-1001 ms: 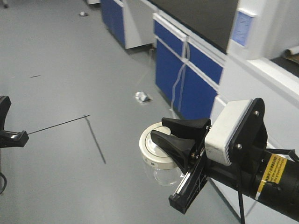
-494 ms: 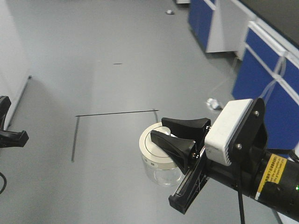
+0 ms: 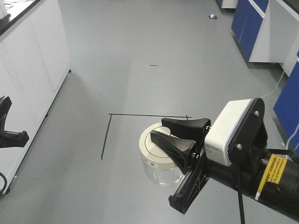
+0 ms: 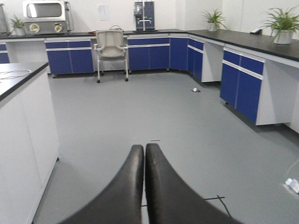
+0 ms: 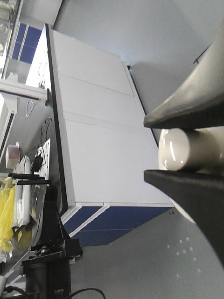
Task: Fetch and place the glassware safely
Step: 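Drive the base away from the hood holding the jar in the right gripper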
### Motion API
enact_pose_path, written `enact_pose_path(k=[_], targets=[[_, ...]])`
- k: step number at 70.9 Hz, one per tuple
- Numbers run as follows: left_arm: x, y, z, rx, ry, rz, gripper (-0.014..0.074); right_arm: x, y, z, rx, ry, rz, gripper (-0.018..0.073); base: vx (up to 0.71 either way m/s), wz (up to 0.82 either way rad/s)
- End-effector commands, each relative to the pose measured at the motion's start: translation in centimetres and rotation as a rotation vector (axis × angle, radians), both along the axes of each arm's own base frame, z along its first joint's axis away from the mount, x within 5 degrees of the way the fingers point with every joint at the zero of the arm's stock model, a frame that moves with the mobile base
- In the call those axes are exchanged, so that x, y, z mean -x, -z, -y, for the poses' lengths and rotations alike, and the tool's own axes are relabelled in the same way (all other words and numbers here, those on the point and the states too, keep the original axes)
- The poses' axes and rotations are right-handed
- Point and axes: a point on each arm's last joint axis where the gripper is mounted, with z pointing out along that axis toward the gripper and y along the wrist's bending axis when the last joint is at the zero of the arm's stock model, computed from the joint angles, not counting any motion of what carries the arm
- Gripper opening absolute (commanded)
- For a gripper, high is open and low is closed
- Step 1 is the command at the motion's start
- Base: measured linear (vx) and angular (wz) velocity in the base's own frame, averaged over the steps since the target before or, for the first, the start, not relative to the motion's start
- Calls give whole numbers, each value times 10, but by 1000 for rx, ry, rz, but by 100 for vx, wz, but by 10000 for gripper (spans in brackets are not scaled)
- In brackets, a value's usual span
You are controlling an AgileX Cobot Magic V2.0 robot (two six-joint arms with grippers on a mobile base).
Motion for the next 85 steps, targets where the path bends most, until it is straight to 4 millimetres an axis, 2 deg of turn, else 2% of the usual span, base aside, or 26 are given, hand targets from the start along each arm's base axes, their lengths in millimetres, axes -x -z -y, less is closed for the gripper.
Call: enact_pose_path(k=[1, 40, 85], targets=[[-1, -16, 0, 27, 3, 112, -7, 4, -21, -1, -102, -37, 67, -1, 13, 21], [-1, -16, 0, 27, 3, 112, -7, 4, -21, -1, -102, -37, 67, -1, 22, 0], [-1, -16, 0, 27, 3, 112, -7, 4, -21, -1, -104, -39, 70, -1, 38, -11]])
